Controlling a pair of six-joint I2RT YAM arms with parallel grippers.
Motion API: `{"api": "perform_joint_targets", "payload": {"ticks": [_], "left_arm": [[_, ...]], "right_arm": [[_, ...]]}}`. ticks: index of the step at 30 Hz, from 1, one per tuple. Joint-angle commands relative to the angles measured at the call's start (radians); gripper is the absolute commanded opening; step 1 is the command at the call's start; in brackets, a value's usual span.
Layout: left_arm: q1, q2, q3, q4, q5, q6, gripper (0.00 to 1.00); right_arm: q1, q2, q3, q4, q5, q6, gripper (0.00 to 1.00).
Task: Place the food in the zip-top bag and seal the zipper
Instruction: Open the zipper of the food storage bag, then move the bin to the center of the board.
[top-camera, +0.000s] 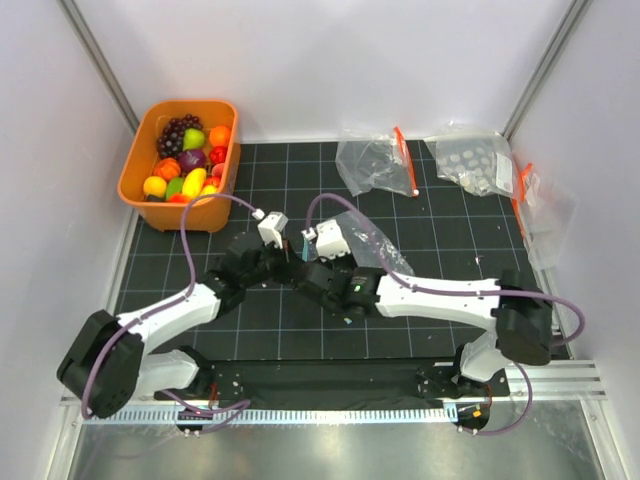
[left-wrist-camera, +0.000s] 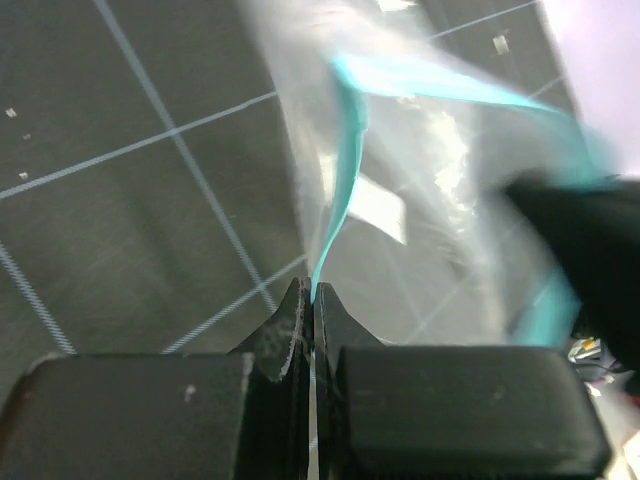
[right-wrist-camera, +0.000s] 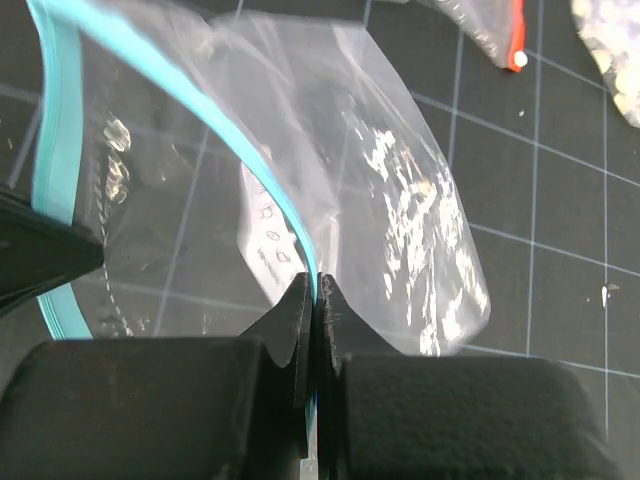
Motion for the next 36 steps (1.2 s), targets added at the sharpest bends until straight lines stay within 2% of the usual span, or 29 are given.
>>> {"api": "perform_joint_targets", "payload": {"ticks": [1,4,9,12,15,16,22,25,29,30,32,35,36], "left_arm": [[-0.002,0.073,0.077,-0.082,-0.029,0.040,0.00],[-0.002,0.112,0.092,-0.091,-0.015,0.042,0.00],[-0.002,0.110,0.109,-0.142,-0.099,0.059,0.01],[-0.002,0.086,0.111,-0.191,-0.161,0.071,0.12],[-0.002,0.046,0.111,-0.225,-0.250,0.085,0.35],[-0.002,0.034,0.109,-0.228,-0.274,0.086,0.52],[-0.002,-0.077,0.131,-0.271,-0.294,0.044,0.92],[0.000,-0.145,0.169,-0.381,-0.372,-0.002,0.97],[0.012,-0.175,0.299,-0.586,-0.633,-0.105,1.00],[0.027,-0.169,0.324,-0.617,-0.658,-0.113,1.00],[0.105,-0.137,0.406,-0.697,-0.672,-0.122,1.00],[0.240,-0.059,0.514,-0.734,-0.583,-0.133,1.00],[0.324,-0.020,0.551,-0.752,-0.563,-0.133,1.00]], "right_arm": [[-0.040,-0.105,0.052,-0.027,0.012,-0.023,0.01],[-0.075,-0.119,0.094,-0.061,0.000,-0.073,0.01],[-0.137,-0.100,0.183,-0.165,0.004,-0.104,0.01],[-0.140,-0.073,0.215,-0.207,0.001,-0.095,0.01],[-0.138,-0.051,0.247,-0.250,-0.028,-0.072,0.01],[-0.140,-0.048,0.250,-0.252,-0.040,-0.069,0.01],[-0.157,0.013,0.295,-0.255,-0.123,-0.081,0.01],[-0.205,0.042,0.301,-0.243,-0.167,-0.087,0.01],[-0.259,0.032,0.267,-0.203,-0.235,-0.090,0.01],[-0.266,0.024,0.257,-0.197,-0.243,-0.090,0.01],[-0.267,0.015,0.249,-0.195,-0.252,-0.090,0.01],[-0.269,-0.011,0.241,-0.206,-0.261,-0.087,0.01],[-0.269,-0.021,0.234,-0.209,-0.264,-0.084,0.01]]}}
